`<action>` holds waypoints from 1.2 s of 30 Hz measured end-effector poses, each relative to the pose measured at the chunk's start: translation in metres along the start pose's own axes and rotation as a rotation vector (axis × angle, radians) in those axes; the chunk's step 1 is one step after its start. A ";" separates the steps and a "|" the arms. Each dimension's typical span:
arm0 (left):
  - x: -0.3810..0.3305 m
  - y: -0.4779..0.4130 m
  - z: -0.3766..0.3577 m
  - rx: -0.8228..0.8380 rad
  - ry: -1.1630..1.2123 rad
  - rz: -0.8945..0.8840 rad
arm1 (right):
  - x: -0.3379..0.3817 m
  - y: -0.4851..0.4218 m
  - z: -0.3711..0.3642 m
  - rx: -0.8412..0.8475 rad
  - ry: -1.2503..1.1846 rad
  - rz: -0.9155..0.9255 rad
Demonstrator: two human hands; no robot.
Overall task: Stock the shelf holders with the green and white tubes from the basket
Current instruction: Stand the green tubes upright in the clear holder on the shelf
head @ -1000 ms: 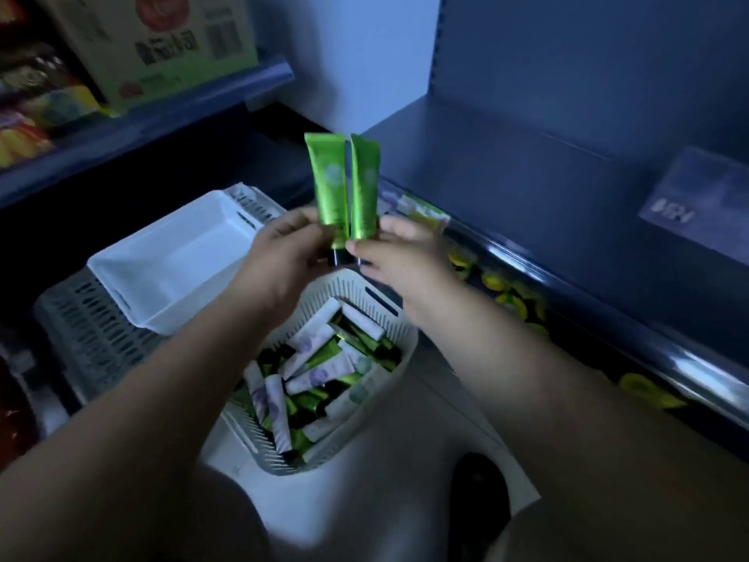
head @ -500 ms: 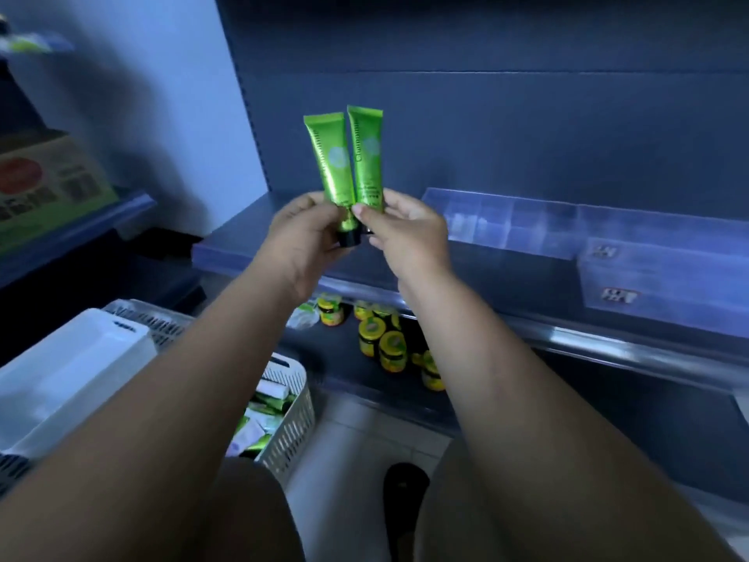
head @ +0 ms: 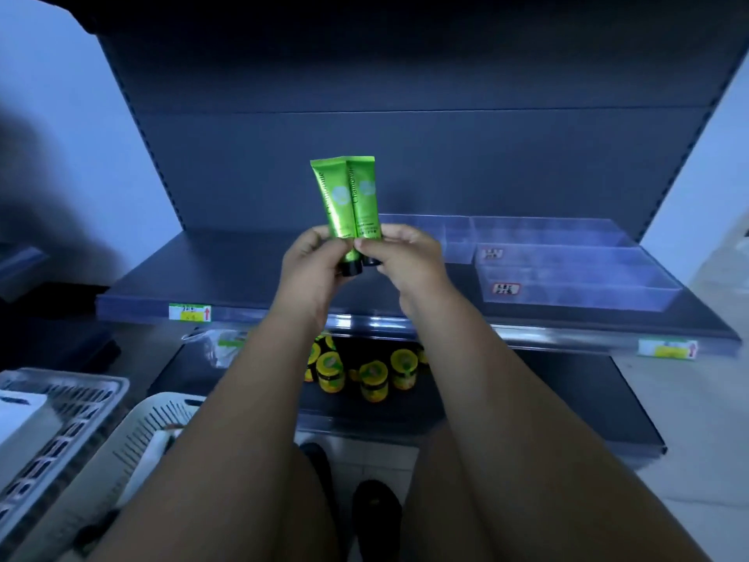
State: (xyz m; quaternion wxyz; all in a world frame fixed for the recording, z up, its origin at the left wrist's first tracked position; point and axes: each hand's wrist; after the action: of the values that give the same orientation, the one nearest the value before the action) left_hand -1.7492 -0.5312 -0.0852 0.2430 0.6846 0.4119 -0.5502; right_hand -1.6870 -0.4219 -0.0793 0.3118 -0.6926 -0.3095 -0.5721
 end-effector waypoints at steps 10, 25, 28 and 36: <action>0.033 -0.010 -0.090 0.177 -0.041 0.026 | -0.014 0.004 0.100 -0.258 -0.094 -0.001; 0.094 -0.138 -0.203 0.237 -0.279 0.002 | 0.011 -0.146 0.257 -0.427 0.343 0.111; 0.112 -0.171 -0.216 0.237 -0.331 -0.003 | 0.006 -0.175 0.270 -0.442 0.359 0.147; 0.124 -0.243 -0.253 0.250 -0.368 -0.039 | -0.004 -0.221 0.303 -0.420 0.518 0.156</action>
State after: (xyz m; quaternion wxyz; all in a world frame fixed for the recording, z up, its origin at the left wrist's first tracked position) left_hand -1.8044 -0.1637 -0.1040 0.2166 0.5895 0.3023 -0.7170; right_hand -1.6792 -0.0485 -0.1123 0.2733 -0.5949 -0.0414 -0.7548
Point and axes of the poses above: each hand's wrist, its own y-axis away from the middle knuckle, its own z-axis out of the back of the hand, x = y × z, and after that the axes turned 4 degrees about x, right-handed
